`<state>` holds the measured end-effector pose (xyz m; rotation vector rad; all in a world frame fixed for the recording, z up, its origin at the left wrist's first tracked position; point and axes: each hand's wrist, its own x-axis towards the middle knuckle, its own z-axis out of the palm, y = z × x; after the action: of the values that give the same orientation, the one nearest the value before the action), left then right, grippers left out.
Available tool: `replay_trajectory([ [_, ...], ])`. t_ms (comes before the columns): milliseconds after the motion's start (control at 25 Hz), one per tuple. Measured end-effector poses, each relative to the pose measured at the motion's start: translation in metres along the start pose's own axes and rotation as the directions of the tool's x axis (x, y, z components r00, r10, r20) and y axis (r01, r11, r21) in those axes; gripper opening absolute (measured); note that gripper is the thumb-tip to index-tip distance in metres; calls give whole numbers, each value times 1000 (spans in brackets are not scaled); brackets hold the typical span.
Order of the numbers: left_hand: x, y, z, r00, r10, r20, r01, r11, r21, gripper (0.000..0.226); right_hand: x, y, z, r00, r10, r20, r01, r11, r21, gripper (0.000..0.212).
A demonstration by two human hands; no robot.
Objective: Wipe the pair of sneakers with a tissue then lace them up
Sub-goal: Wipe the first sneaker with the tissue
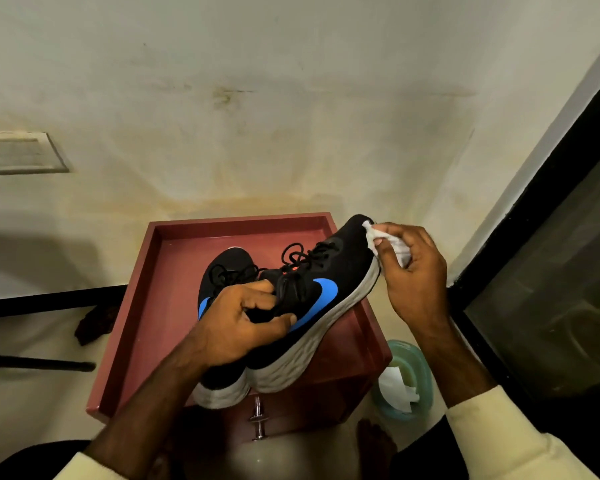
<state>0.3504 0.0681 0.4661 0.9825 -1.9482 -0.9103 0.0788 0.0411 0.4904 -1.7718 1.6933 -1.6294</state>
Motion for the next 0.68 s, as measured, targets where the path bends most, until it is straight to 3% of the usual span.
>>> replay_trajectory([
  [200,1,-1,-1,999,15,38,-16,999,40,39,13,6,-3,997,75,-21,-76,996,-44,20],
  [360,3,-2,1,1000,-12,-2,12,999,43,39,-7,-3,-6,968,-105,229,120,991,-55,22],
  [520,4,-3,3,999,17,32,-19,998,63,40,4,-5,-4,995,-14,103,23,996,-91,22],
  [600,3,-4,5,1000,-8,28,7,998,55,38,-8,-8,0,969,-77,237,100,991,-90,24],
  [680,5,-4,3,999,-32,-9,32,999,35,42,-17,-10,2,896,-197,399,253,963,-91,25],
])
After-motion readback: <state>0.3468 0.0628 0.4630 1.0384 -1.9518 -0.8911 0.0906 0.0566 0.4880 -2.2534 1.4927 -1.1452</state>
